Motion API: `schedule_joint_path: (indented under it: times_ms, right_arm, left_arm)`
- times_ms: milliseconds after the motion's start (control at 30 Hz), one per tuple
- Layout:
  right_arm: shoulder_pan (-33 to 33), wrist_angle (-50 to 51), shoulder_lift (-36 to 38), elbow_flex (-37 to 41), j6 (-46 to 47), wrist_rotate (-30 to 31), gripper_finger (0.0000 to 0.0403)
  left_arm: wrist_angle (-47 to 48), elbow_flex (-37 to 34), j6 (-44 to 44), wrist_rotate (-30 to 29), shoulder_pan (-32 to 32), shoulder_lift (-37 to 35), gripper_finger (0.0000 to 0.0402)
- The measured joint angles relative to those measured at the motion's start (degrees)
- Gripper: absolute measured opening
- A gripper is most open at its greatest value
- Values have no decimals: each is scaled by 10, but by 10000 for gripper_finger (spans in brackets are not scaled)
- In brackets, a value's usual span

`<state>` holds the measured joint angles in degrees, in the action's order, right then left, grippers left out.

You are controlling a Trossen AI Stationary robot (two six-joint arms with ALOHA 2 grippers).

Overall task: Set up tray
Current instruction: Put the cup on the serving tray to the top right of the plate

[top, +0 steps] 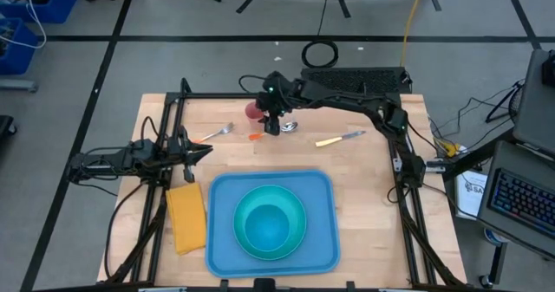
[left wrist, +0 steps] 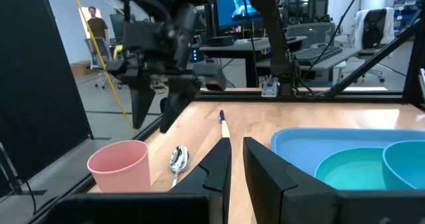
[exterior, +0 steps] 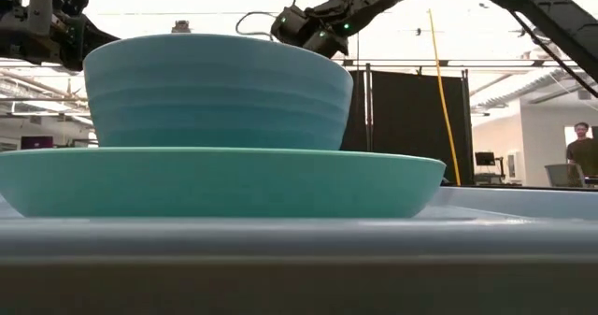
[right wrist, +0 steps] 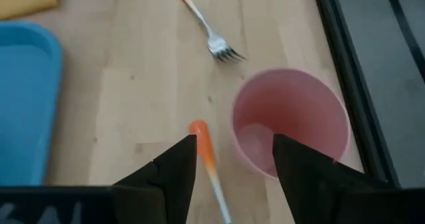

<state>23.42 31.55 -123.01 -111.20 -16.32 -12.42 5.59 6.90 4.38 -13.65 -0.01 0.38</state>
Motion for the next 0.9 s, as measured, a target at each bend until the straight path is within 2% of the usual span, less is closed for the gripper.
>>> schedule_joint_path:
  times_ms: [200, 367, 900]
  right_arm:
    - [6, 28, -37, -26, 2, -27, 179]
    - [-3, 22, -35, -27, -24, 7, 180]
    - [-4, 7, -43, -27, -48, 19, 169]
  left_arm:
    - [4, 0, 0, 0, 0, 0, 47]
    - [6, 0, -1, 1, 0, 0, 47]
    - [7, 0, -1, 1, 0, 0, 47]
